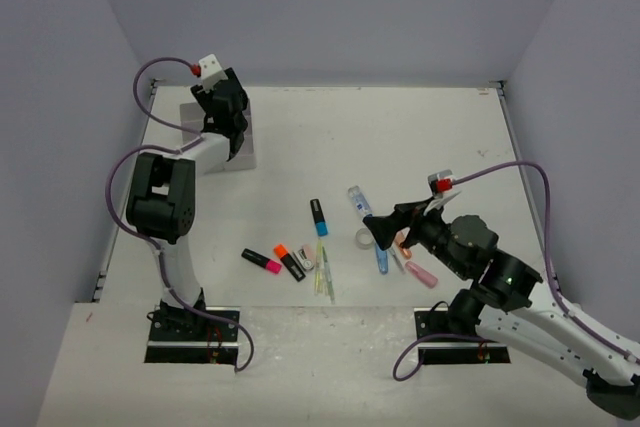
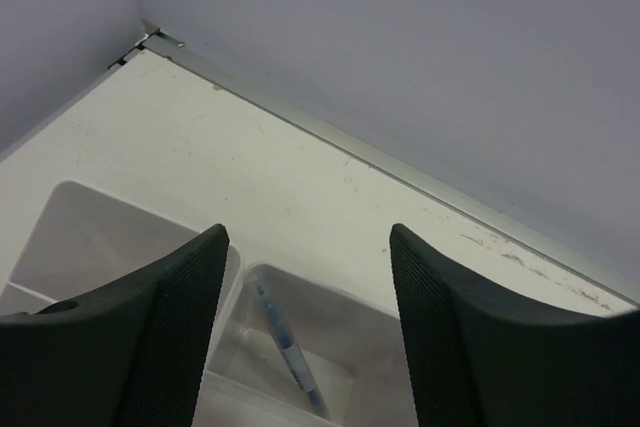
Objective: Sort the stationery into containers
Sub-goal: Place the pen in the storage box.
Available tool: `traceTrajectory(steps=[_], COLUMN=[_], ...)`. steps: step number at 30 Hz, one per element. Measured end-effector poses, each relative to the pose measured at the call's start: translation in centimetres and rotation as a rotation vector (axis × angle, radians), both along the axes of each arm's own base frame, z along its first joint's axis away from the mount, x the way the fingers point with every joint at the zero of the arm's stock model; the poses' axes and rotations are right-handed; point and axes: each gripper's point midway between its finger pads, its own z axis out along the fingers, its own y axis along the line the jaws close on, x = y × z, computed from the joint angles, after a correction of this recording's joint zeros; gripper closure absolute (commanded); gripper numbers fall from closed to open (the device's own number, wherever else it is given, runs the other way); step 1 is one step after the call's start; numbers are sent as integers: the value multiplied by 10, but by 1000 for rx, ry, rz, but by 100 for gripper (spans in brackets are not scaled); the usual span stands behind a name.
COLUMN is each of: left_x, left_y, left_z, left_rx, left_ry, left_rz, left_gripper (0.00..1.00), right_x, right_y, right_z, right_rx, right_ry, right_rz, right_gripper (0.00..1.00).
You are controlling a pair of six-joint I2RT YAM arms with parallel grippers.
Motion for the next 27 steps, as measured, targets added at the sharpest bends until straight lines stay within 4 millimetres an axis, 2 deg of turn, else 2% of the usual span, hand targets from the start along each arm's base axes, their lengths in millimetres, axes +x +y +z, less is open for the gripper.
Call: traceTrajectory(steps=[1,3,5,8,11,12,14,15,17,18,20,21,26,27], left_x=[-1,-4,-9,-9,-23,-38,-73,-94,-142,-165,-206,-219,-254,-262], left_y=[-1,-3,-6,-23,-49,-54,-62,-66,-73,-80,-96,-102,-109,-110], left_z=[1,6,19,72,149,172,209,223,232,228,196,181,74,58], left_rx=[-8,-17,-24,-50,-146,-181,-243,-269,-302,-313,-320,-320,-290,-285], left_ry=[0,2,6,-15,-62,-76,-102,-112,-121,-117,-38,-1,283,333], left_rz=[-1,-2,3,-8,-81,-115,-188,-224,-292,-339,-438,-477,-554,-571], left_gripper=[11,0,0,0,0,0,0,0,0,0,0,0,0,0], right_x=[1,3,7,22,37,40,41,40,38,37,35,34,38,39], right_y=[1,5,7,9,0,-7,-20,-27,-36,-40,-43,-45,-43,-41], right_z=[-3,-11,-26,-52,-87,-101,-126,-136,-150,-154,-160,-162,-173,-177], right_rx=[-11,-36,-85,-200,-319,-358,-428,-457,-497,-508,-520,-529,-580,-591], right_ry=[8,29,71,196,341,389,481,520,579,604,636,653,734,749], right_rz=[0,0,-8,-57,-135,-161,-204,-220,-237,-239,-233,-231,-205,-200], right_gripper=[7,10,13,28,48,53,56,60,64,67,73,73,76,77])
